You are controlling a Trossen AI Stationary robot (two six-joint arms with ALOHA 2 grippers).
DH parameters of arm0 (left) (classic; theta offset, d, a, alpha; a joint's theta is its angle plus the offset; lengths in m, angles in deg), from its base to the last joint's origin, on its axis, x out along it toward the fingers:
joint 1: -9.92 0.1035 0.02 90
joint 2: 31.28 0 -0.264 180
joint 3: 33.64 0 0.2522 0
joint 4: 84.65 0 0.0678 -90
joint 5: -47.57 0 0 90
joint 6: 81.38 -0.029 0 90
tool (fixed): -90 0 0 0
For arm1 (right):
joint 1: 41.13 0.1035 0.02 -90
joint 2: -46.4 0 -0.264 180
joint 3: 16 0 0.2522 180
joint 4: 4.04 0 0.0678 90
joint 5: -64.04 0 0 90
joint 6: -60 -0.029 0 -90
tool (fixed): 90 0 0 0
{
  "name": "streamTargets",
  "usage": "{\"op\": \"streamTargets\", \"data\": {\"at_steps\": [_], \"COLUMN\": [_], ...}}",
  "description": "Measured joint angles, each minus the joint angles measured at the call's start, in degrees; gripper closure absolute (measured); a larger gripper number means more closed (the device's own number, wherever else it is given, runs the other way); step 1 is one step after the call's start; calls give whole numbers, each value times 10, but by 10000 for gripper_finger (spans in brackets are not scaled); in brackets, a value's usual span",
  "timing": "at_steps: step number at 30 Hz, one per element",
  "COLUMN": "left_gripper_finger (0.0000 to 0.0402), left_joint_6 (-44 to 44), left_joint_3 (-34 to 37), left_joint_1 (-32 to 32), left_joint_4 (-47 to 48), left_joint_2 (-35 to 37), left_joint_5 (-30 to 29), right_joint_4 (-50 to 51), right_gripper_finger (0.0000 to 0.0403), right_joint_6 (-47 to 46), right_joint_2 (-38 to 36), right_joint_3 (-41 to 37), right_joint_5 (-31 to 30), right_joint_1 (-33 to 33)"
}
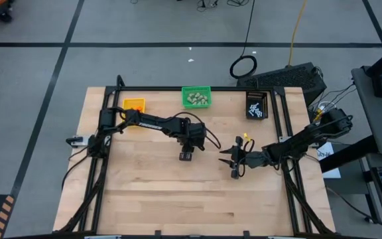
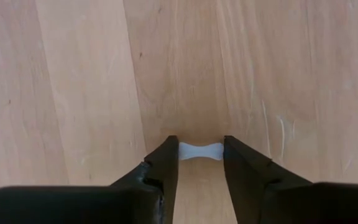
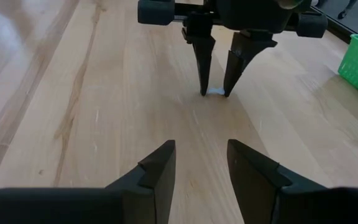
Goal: Sort Halloween decoration
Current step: Put the white bone toy into the black bin
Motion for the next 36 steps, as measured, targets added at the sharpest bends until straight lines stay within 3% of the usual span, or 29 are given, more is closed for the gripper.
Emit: {"op": "streamTargets", "data": {"at_steps": [7, 36], "left_gripper_finger": [310, 316], "left_joint_6": [-1, 4], "left_joint_3": [0, 2], "left_joint_1": [0, 0], "left_joint_4": [0, 5], "left_joint_2": [0, 14], "left_joint_5": [0, 0], "right_joint_4": [0, 0], "right_gripper_finger": [273, 273], "right_joint_6": [0, 0], "right_joint_2": [0, 0], "right_joint_3": [0, 0], "right_joint_5": [0, 0], "right_joint_1": [0, 0]}}
